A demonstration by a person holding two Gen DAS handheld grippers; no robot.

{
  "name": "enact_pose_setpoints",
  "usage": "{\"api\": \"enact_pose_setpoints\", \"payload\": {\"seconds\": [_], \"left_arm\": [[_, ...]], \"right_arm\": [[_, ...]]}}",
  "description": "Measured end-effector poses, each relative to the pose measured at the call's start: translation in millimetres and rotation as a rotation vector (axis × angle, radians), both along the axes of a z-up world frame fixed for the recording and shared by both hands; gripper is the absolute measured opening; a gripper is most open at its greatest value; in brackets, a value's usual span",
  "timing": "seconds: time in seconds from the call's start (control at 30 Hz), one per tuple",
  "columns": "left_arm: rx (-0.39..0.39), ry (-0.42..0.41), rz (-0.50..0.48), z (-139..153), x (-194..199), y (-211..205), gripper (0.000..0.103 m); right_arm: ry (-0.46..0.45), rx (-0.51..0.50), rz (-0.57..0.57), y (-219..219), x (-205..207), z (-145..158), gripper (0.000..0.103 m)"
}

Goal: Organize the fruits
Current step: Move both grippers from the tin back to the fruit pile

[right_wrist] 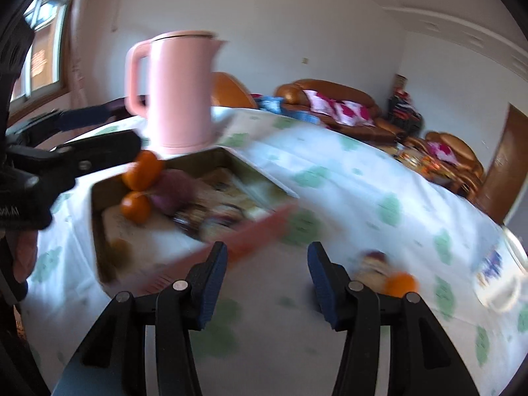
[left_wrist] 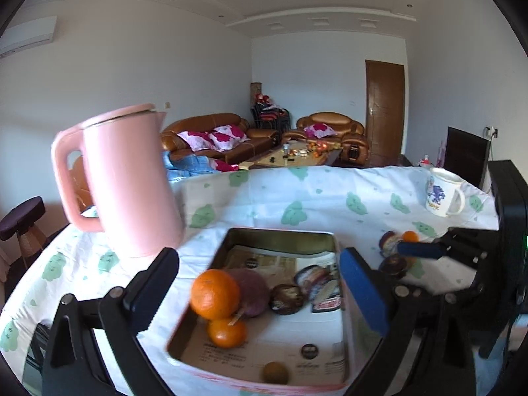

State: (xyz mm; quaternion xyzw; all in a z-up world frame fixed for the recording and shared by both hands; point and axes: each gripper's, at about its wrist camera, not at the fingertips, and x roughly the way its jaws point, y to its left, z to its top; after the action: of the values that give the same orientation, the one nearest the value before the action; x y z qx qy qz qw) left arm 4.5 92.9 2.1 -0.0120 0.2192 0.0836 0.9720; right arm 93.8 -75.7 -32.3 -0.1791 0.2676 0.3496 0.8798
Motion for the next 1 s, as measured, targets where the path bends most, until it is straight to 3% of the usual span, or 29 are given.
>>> {"api": "enact_pose_setpoints", "payload": {"seconds": [0.27,0.5,0.67,0.87,0.9,1.0], "left_arm": [[0.027,0.068,-0.113,-13,31,-59,0.100],[0.024,0.176,-0.254,-34,70,-115,0.095],[-0.063,0.291,-0.319,-53,103,-129,0.081],[-0.107,0.380,-0.348,-71,125,-132,0.055],[-0.113,0.388,-0.352,-72,126,-132,0.048],[-0.134,0.386,-0.356,-72,126,-130,0.044]], "right_arm": [[0.073,0.071,-0.255,-88,44,-5,0.053],[0.114,0.147,-0.371,-117,57,-12,0.053],[0.130,0.195,-0.408,-130,60,-11,0.053],[0.129,0.190,-0.397,-127,59,-11,0.053],[0.128,0.187,-0.395,-128,58,-11,0.053],[0.124,0.185,-0.398,-128,58,-11,0.053]]}}
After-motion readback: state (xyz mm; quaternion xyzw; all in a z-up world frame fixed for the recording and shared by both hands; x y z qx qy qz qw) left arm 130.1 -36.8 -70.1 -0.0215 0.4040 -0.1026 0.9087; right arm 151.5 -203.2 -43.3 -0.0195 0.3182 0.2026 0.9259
